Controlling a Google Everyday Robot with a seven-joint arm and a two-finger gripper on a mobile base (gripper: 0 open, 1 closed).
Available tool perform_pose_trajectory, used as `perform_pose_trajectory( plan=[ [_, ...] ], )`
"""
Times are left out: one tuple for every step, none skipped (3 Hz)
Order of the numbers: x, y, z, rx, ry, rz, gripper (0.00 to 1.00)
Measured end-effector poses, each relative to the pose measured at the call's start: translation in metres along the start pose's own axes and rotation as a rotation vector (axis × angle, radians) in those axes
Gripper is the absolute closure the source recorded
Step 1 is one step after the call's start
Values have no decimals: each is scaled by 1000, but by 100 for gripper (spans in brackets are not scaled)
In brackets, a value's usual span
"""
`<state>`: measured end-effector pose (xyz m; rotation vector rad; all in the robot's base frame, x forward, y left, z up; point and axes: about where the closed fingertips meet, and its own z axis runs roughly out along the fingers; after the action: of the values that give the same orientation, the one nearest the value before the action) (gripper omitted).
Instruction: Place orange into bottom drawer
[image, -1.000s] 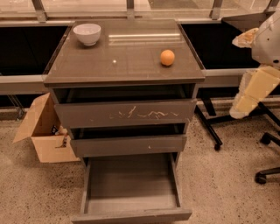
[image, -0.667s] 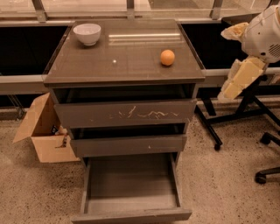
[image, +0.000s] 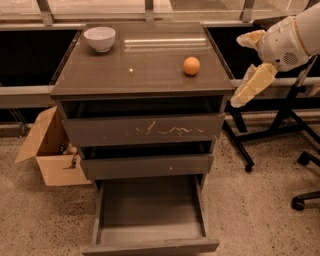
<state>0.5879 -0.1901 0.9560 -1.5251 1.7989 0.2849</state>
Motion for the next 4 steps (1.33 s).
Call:
perform_pose_trajectory(
  plan=[
    [0, 0, 0, 0, 0, 0, 0],
    [7, -15, 12, 20, -39, 30, 0],
    [11, -40, 30, 48, -106, 67, 0],
    [14, -70, 65, 76, -180, 133, 0]
  ],
)
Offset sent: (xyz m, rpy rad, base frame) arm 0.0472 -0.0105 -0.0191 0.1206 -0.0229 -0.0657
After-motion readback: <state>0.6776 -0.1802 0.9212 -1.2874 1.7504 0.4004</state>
